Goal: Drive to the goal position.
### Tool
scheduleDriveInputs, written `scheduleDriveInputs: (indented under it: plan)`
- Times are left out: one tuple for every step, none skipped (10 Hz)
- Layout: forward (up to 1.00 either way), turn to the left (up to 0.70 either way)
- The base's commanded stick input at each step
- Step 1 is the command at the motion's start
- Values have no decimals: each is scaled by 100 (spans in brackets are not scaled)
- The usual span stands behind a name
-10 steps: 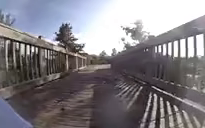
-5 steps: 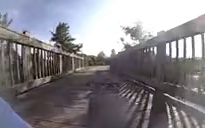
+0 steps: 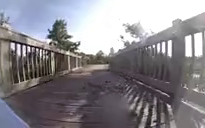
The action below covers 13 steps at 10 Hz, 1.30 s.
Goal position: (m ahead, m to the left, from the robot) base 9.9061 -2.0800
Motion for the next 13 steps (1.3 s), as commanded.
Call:
scheduleDriveInputs:
  plan:
    - [100, 0]
    - [100, 0]
    - [100, 0]
    - [100, 0]
    - [100, 0]
    - [100, 0]
    - [100, 0]
    - [100, 0]
    - [100, 0]
    - [100, 0]
    - [100, 0]
    - [100, 0]
    - [100, 0]
